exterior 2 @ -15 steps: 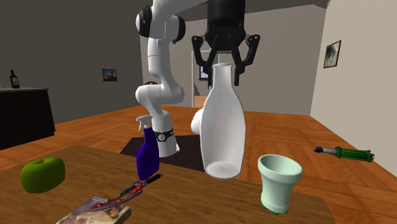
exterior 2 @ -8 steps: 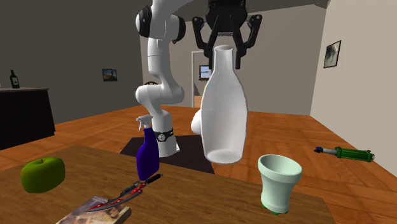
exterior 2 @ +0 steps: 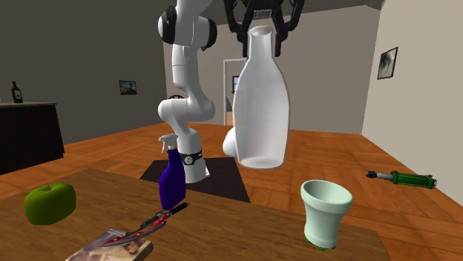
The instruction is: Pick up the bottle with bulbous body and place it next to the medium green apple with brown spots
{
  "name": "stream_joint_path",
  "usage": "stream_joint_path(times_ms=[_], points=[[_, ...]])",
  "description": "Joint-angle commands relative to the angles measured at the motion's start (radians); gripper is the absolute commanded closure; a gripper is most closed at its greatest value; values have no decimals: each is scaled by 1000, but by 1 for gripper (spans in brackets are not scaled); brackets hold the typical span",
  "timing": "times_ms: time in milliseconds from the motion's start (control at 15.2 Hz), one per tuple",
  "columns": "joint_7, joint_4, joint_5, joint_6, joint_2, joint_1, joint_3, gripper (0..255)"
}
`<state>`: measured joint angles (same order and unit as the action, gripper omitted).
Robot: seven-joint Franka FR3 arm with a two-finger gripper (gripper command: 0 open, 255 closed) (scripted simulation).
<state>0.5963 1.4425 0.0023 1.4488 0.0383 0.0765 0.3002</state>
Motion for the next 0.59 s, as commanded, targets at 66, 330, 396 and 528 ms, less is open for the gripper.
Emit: stream_joint_path(times_ms=[66,330,396,528], points=[[5,-68,-7,-47,22,4,3,255],[13,-167,-17,-114,55,10,7,255],[15,-194,-20,-132,65,12,8,255],[19,-252,-27,-169,87,17,11,255]])
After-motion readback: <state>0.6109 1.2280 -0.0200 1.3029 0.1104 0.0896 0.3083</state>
